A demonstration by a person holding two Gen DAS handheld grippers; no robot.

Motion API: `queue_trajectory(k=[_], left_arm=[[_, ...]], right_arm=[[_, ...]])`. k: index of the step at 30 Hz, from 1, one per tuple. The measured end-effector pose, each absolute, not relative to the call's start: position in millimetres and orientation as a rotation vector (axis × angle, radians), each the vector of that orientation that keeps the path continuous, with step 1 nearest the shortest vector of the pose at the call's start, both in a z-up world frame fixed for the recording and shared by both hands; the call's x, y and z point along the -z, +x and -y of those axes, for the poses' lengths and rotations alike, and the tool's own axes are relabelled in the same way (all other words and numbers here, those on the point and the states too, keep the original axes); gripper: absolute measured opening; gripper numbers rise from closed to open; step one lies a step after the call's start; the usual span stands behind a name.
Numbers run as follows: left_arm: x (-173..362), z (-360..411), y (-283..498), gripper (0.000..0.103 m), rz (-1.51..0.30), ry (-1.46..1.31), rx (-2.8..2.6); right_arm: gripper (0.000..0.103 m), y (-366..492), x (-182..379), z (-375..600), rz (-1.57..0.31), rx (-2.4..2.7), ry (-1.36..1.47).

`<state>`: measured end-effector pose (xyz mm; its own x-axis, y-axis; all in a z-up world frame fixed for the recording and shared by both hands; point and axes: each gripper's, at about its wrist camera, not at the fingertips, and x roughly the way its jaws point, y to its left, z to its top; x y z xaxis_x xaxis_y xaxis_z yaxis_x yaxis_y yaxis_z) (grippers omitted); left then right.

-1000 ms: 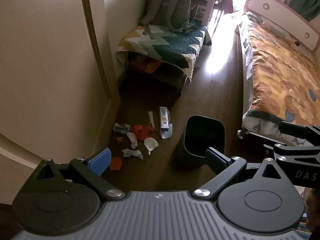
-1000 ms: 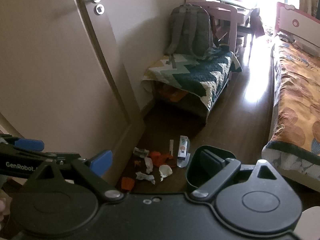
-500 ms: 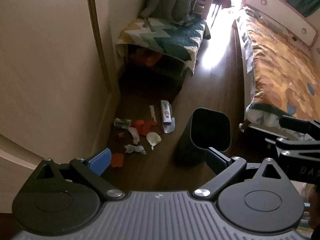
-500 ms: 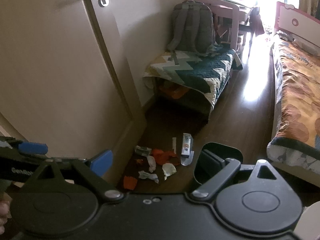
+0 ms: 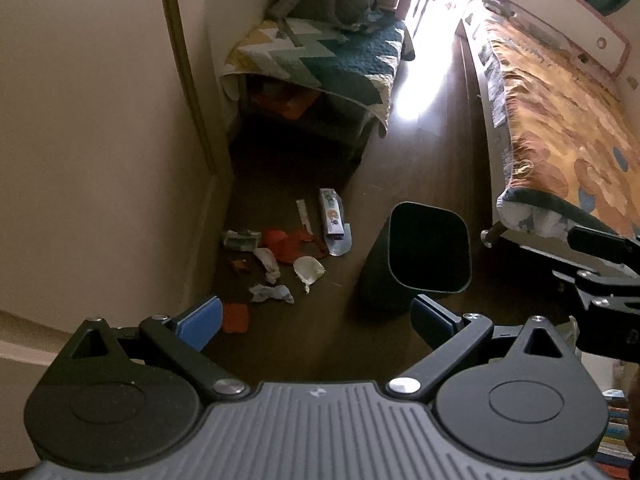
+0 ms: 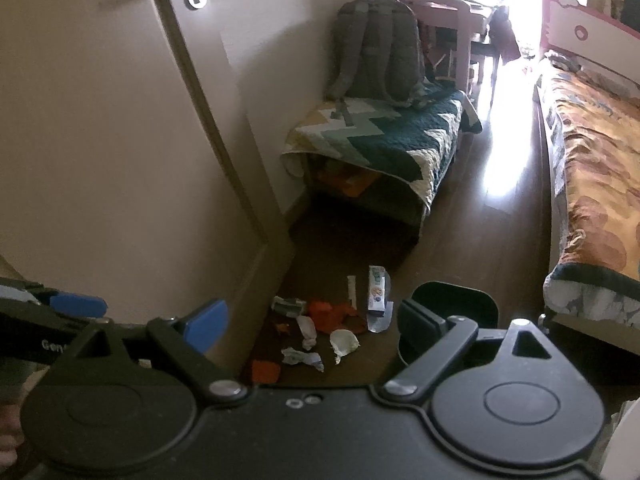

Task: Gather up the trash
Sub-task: 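Move both tools toward the trash pile and the black bin, then grasp the black bin rim with the right tool while the left tool reaches the red mesh net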

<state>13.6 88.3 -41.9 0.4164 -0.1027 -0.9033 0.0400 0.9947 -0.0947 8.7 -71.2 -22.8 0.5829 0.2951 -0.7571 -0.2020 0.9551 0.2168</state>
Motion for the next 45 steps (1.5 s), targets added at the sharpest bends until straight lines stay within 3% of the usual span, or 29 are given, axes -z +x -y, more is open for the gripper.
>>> queue_trajectory(k=[17, 27, 36, 45], left_arm=[[55, -20, 68, 0.101, -1.148, -0.086, -0.038], [96, -30, 90, 0.101, -1.205, -0.071, -0.013], [189, -71, 114, 0.101, -1.247, 0.026, 0.086], [328, -116, 129, 0.101, -1.307, -0.04, -0.01]], right_arm=[[0.09, 86, 62, 122, -0.951, -0.432, 0.089], [0.09, 102, 97, 112, -0.988, -0.4, 0.082], [0.09, 101, 171, 86, -1.039, -0.215, 0.109], [0.084, 111, 285, 79, -1.108, -0.198, 0.07]])
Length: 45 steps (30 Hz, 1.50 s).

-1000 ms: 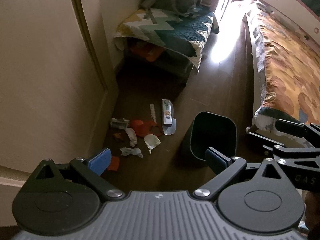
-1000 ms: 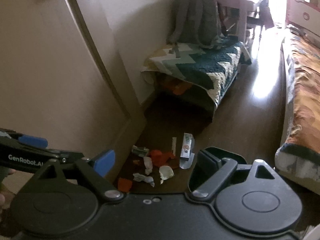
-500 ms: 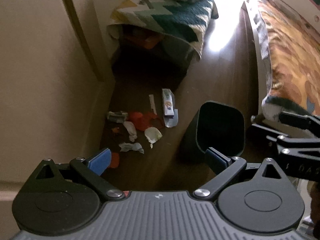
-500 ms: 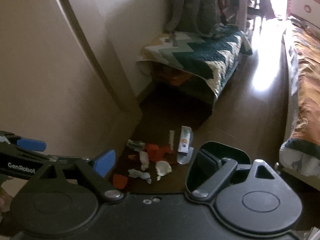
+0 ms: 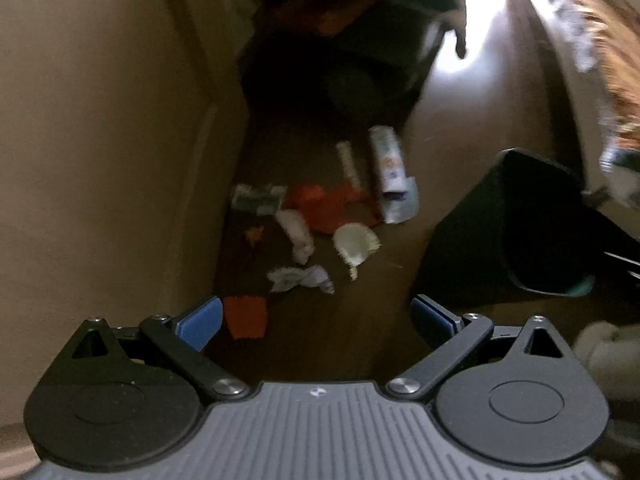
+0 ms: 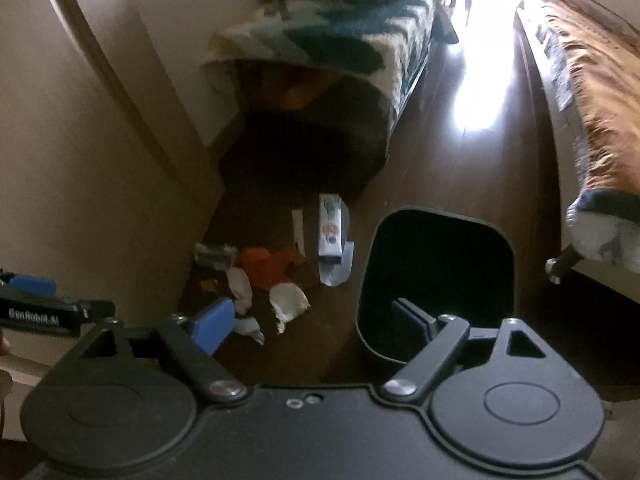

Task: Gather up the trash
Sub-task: 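Grasp the black bin rim with the right tool while the left tool reaches the red mesh net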

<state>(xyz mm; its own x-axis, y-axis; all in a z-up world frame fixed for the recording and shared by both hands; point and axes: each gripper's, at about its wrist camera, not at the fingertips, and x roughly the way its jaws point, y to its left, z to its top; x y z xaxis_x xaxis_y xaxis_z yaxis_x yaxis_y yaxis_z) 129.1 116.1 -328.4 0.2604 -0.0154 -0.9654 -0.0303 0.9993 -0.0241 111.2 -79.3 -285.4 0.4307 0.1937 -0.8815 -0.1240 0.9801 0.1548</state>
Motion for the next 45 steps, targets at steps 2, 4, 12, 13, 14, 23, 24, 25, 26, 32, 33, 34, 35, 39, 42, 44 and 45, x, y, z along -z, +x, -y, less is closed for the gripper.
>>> queue_trajectory(k=[2, 4, 12, 13, 14, 23, 24, 25, 26, 32, 33, 34, 35, 39, 42, 44, 45], left_arm=[[359, -121, 133, 0.101, -1.32, -0.068, -0.038], [385, -124, 134, 0.101, -1.312, -0.074, -0.054], [476, -124, 144, 0.101, -1.303, -0.032, -0.094], [488, -124, 146, 0.101, -1.301, -0.015, -0.09], [499, -124, 149, 0.101, -1.298, 0.004, -0.085], [605, -167, 158, 0.101, -1.393, 0.089, -0.122], [615, -174, 157, 0.101, -1.404, 0.099, -0.115], [622, -176, 155, 0.101, -1.403, 0.125, -0.103], [628, -178, 153, 0.101, -1.408, 0.151, -0.075], [659, -180, 150, 0.101, -1.455, 0.236, 0.067], [666, -180, 150, 0.101, -1.46, 0.239, 0.051], [673, -180, 150, 0.101, -1.462, 0.243, 0.035], [680, -180, 150, 0.101, -1.462, 0.245, 0.029], [706, -180, 146, 0.101, -1.477, 0.256, -0.026], [709, -182, 143, 0.101, -1.49, 0.233, -0.057], [712, -182, 140, 0.101, -1.476, 0.26, -0.067], [715, -183, 139, 0.101, -1.474, 0.265, -0.079]], right_arm=[[0.082, 115, 307, 87, -1.112, -0.188, 0.038], [0.081, 118, 323, 103, -1.11, -0.164, 0.034], [0.073, 137, 391, 178, -1.123, -0.013, -0.066], [0.072, 139, 397, 186, -1.125, -0.001, -0.078], [0.072, 142, 405, 194, -1.134, 0.008, -0.08], [0.059, 158, 444, 235, -1.234, 0.058, -0.013], [0.058, 158, 444, 235, -1.24, 0.054, -0.016], [0.058, 158, 443, 234, -1.24, 0.045, -0.018], [0.058, 160, 443, 235, -1.242, 0.03, -0.013], [0.06, 179, 450, 240, -1.296, -0.041, -0.009], [0.06, 182, 452, 242, -1.293, -0.039, 0.0], [0.06, 182, 453, 243, -1.281, -0.038, 0.01], [0.06, 182, 454, 244, -1.271, -0.034, 0.022], [0.058, 175, 463, 246, -1.278, -0.017, 0.037], [0.053, 174, 476, 246, -1.327, 0.01, 0.062], [0.052, 176, 485, 241, -1.342, 0.009, 0.044], [0.052, 177, 488, 237, -1.341, 0.014, 0.024]])
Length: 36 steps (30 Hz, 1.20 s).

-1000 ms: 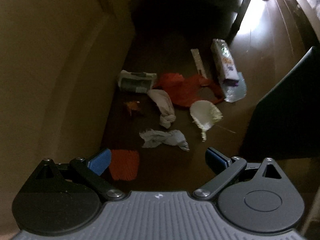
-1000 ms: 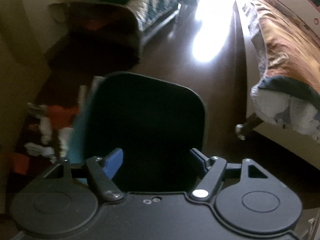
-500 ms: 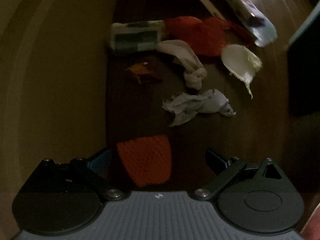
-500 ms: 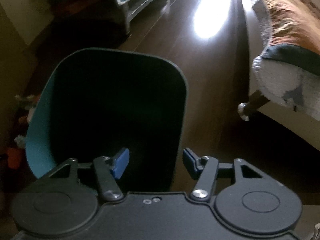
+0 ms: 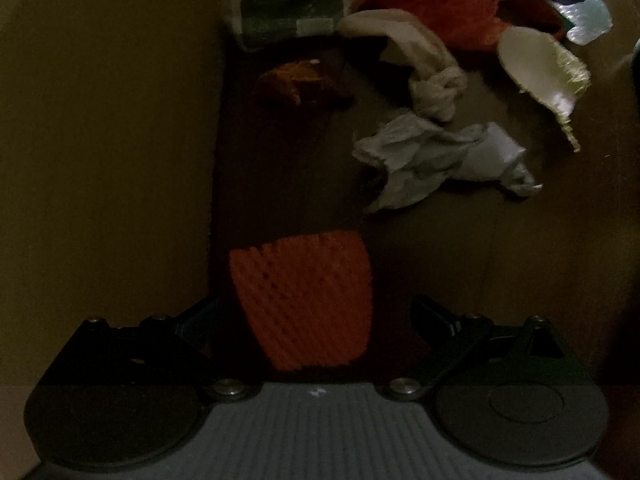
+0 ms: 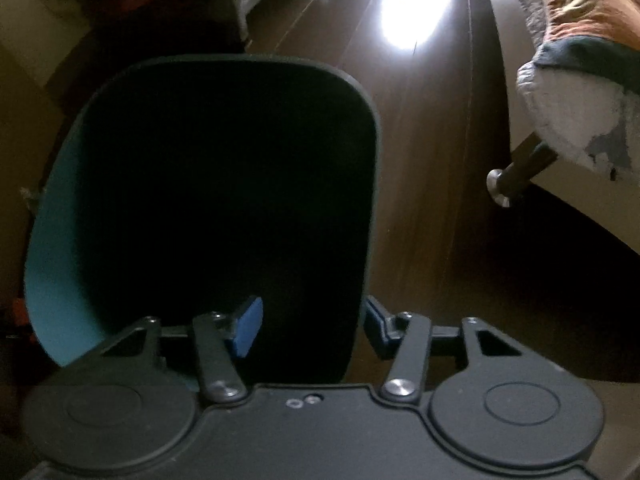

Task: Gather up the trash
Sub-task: 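Grasp the black bin rim with the right tool while the left tool reaches the red mesh net, then close the left tool on the red mesh net and lift it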

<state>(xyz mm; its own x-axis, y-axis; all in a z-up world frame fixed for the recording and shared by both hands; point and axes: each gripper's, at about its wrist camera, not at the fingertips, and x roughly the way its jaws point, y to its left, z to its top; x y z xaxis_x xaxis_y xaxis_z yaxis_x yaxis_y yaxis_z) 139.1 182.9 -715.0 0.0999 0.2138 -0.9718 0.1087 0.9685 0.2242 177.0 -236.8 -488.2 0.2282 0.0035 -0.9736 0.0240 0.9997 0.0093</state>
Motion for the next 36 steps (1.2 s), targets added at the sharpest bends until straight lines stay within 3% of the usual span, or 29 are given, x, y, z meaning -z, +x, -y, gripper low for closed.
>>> queue_trajectory(k=[3, 8, 15, 16, 20, 25, 36], left_arm=[[726, -198, 141, 0.099, -1.485, 0.216, -0.158], [731, -213, 146, 0.077, -1.525, 0.139, -0.248], [738, -214, 143, 0.048, -1.524, 0.162, -0.256], [739, -217, 143, 0.038, -1.53, 0.148, -0.263], [740, -224, 145, 0.021, -1.538, 0.119, -0.266], [735, -227, 146, 0.013, -1.52, 0.109, -0.258], [684, -230, 146, 0.011, -1.398, 0.067, -0.242]], right_arm=[[0.05, 180, 493, 230, -1.326, 0.029, -0.017], [0.03, 178, 493, 231, -1.331, 0.066, -0.046], [0.027, 186, 496, 225, -1.314, 0.071, -0.128], [0.026, 186, 497, 224, -1.317, 0.073, -0.132], [0.018, 185, 498, 220, -1.318, 0.09, -0.175], [0.012, 184, 504, 229, -1.311, 0.1, -0.165], [0.005, 174, 494, 252, -1.256, 0.105, -0.036]])
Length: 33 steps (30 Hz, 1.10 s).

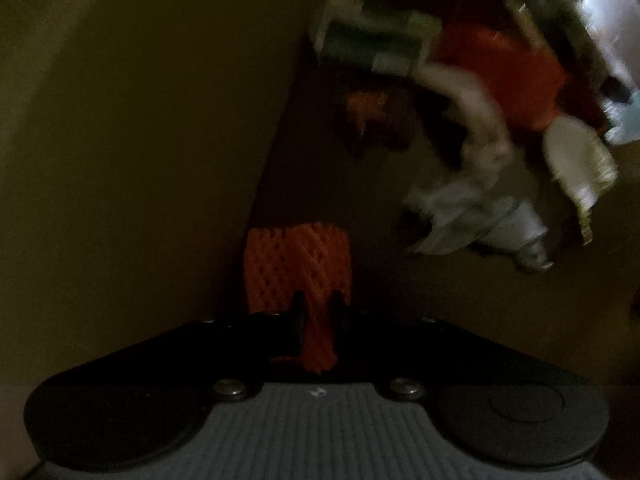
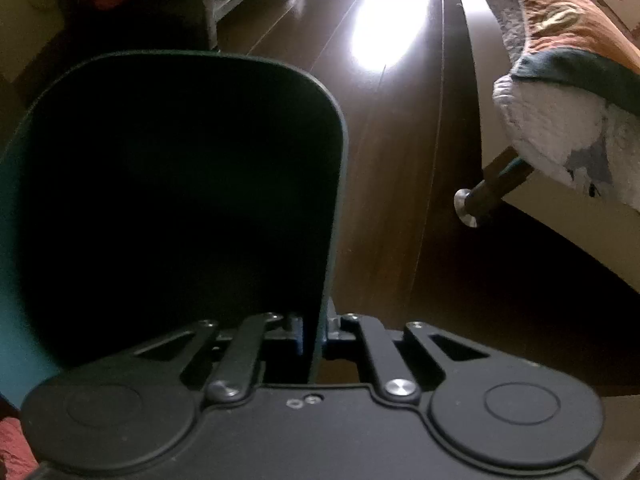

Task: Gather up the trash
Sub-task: 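Close the left tool on the red mesh net and lift it, then carry the red net over the bin and open the left tool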

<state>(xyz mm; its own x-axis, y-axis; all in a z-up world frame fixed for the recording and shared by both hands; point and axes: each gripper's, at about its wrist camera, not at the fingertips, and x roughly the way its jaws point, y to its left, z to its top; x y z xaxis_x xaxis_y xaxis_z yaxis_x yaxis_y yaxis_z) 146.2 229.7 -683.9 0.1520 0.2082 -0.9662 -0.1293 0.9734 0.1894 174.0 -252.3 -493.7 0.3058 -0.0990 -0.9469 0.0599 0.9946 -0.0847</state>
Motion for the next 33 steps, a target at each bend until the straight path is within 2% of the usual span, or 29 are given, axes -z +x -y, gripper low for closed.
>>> queue_trajectory(k=[6, 21, 26, 29, 31, 32, 33], left_arm=[[621, -188, 162, 0.011, -1.242, 0.115, -0.123], [472, 31, 210, 0.011, -0.873, 0.221, 0.445], [444, 84, 207, 0.011, -0.869, 0.181, 0.603], [440, 115, 205, 0.011, -0.874, 0.183, 0.676], [441, 134, 203, 0.011, -0.879, 0.198, 0.708], [444, 143, 203, 0.011, -0.883, 0.208, 0.717], [450, 153, 206, 0.011, -0.897, 0.218, 0.722]], right_arm=[[0.004, 168, 482, 255, -1.209, 0.118, -0.085], [0.0, 159, 432, 251, -1.13, 0.143, -0.171], [0.0, 163, 432, 270, -1.13, 0.103, -0.084], [0.017, 162, 437, 282, -1.142, 0.06, -0.025], [0.017, 160, 441, 287, -1.135, 0.035, 0.015], [0.025, 160, 442, 288, -1.132, 0.033, 0.027], [0.039, 160, 443, 290, -1.129, 0.028, 0.036]])
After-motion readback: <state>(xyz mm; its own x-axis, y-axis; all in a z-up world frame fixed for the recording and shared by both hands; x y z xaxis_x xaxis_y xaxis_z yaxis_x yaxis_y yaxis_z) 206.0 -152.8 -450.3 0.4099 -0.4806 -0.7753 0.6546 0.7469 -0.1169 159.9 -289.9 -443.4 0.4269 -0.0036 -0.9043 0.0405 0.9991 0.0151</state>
